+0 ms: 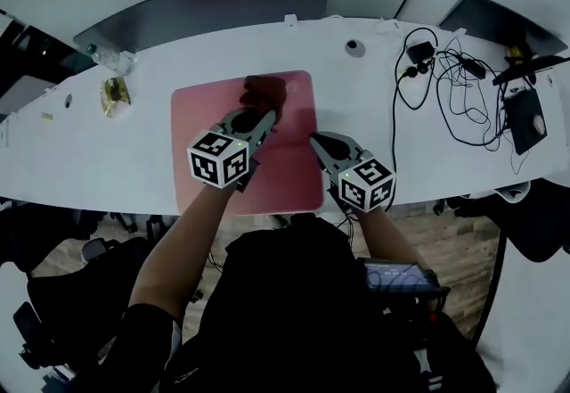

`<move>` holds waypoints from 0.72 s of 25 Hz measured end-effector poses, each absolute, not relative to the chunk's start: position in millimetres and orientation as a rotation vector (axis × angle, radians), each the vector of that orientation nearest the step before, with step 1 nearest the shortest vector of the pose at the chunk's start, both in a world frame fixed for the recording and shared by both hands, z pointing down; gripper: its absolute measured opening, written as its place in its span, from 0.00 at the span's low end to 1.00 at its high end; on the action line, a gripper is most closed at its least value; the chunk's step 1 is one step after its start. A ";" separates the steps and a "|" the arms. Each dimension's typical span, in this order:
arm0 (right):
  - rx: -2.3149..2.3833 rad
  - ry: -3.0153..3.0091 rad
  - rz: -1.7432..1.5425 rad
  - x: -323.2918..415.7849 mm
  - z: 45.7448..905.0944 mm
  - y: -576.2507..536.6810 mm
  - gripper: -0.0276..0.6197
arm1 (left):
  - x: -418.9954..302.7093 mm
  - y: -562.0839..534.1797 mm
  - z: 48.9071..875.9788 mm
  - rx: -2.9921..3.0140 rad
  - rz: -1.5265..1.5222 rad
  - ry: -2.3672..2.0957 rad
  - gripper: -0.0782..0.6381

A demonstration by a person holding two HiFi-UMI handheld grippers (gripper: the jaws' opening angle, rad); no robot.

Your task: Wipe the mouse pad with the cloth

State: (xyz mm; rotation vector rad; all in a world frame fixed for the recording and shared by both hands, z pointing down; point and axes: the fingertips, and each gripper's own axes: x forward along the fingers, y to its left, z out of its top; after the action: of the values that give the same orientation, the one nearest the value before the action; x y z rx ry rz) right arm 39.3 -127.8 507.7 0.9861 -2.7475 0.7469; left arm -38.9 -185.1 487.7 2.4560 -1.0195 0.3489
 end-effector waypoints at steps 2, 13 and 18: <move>0.941 -2.771 0.718 25.4 501.7 -121.0 0.08 | -57.9 -173.1 480.7 2.450 0.334 -1.066 0.19; 0.725 -2.868 0.557 -31.4 470.9 -85.8 0.08 | -167.1 -82.7 475.4 2.321 0.253 -1.317 0.19; 0.690 -2.869 0.533 -44.9 465.0 -64.9 0.08 | -205.3 -38.0 479.1 2.261 0.211 -1.368 0.19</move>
State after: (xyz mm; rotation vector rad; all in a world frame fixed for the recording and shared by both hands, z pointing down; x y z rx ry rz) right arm -44.9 -64.9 465.0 0.6897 -2.8689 0.5331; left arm -205.3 -38.0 479.1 2.2614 -1.3680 0.2109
